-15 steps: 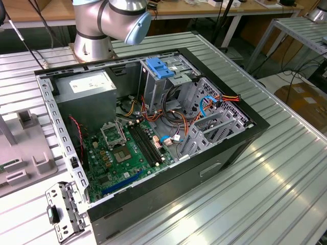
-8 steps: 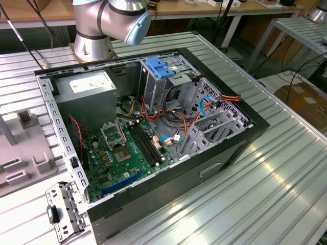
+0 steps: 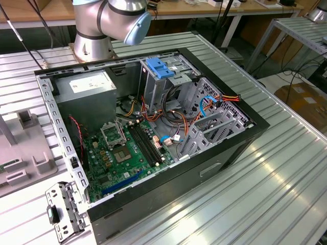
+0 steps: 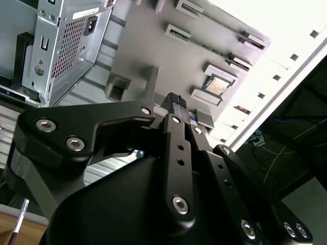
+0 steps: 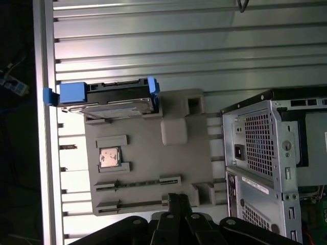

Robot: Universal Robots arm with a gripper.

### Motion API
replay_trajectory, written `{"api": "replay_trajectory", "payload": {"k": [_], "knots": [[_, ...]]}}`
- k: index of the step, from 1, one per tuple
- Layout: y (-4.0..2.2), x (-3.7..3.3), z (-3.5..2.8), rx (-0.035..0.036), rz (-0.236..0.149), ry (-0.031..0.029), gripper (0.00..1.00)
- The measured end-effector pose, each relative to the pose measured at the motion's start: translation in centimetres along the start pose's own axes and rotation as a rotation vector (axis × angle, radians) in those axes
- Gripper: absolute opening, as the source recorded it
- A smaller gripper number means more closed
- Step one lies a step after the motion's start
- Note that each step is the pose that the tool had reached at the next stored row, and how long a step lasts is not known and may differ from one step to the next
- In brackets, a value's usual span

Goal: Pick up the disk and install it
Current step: 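Reach for the disk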

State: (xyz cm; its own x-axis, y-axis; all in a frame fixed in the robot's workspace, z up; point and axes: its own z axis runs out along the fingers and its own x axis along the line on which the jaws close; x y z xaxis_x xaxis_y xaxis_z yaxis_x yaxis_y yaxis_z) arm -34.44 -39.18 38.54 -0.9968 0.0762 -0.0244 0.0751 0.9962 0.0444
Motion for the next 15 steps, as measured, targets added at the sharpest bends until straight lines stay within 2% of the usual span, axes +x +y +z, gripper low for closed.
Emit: {"api": "replay_trajectory", "payload": {"k": [3, 6, 15], "knots": [[0.34, 0.29, 0.06, 0.0000, 0.000, -0.0001, 0.11], [0.67, 0.89, 0.12, 0.0000, 0.000, 0.0000, 0.11], [1.06, 2.17, 0.25, 0.0000, 0.000, 0.0000, 0.11]]}}
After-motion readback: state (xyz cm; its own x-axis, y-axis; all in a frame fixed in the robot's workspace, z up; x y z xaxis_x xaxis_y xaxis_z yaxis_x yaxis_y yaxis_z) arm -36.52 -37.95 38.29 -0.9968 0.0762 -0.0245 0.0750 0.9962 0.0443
